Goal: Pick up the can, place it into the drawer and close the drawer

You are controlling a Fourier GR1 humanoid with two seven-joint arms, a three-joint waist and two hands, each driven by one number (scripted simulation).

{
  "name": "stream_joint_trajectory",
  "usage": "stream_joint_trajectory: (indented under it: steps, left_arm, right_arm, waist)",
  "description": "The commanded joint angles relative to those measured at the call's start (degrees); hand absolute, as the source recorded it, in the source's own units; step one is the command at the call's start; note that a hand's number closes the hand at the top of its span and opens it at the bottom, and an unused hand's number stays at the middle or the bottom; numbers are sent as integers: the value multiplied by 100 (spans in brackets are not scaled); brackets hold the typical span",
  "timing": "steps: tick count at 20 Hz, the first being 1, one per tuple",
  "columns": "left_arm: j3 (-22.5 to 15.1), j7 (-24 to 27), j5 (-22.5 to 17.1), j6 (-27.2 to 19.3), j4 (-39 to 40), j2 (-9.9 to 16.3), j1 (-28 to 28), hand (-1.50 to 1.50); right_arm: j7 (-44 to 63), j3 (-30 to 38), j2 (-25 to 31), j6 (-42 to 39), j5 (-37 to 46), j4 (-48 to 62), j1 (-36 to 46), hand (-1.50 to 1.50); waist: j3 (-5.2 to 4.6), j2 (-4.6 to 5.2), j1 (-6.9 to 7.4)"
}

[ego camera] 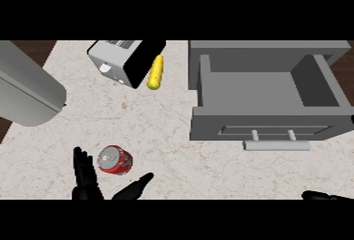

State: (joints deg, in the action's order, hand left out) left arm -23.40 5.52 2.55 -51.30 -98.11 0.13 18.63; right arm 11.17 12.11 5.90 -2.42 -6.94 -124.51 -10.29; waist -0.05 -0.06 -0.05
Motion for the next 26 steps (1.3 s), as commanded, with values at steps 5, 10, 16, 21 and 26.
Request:
stream_joint_trajectory:
  steps: [5,10,16,21,26]
  left_arm:
    - [923,1282,-1285,688,1183,-13,-251,-150]
    - [1139,1924,-1709,1041,1716,-10,-168,-150]
    - [1363,3003,-2740,1307,3003,-13,-703,-150]
    - [1539,2990,-2774,1361,3462,-11,-1124,-150]
    - [1551,2915,-2591,1459,3523,-12,-1212,-150]
  right_arm:
    - [-13,-89,-142,109,281,137,283,-150]
    - [161,210,-7,-159,-73,-25,125,-150]
    - [471,95,-111,-5,106,-404,209,-150]
    - [236,197,-84,-166,162,94,384,-150]
    - [674,507,64,-247,-171,-263,443,-150]
  waist:
    - [2,4,15]
    - [3,3,12]
    - [-1,5,5]
    - [3,6,4]
    - [4,4,1]
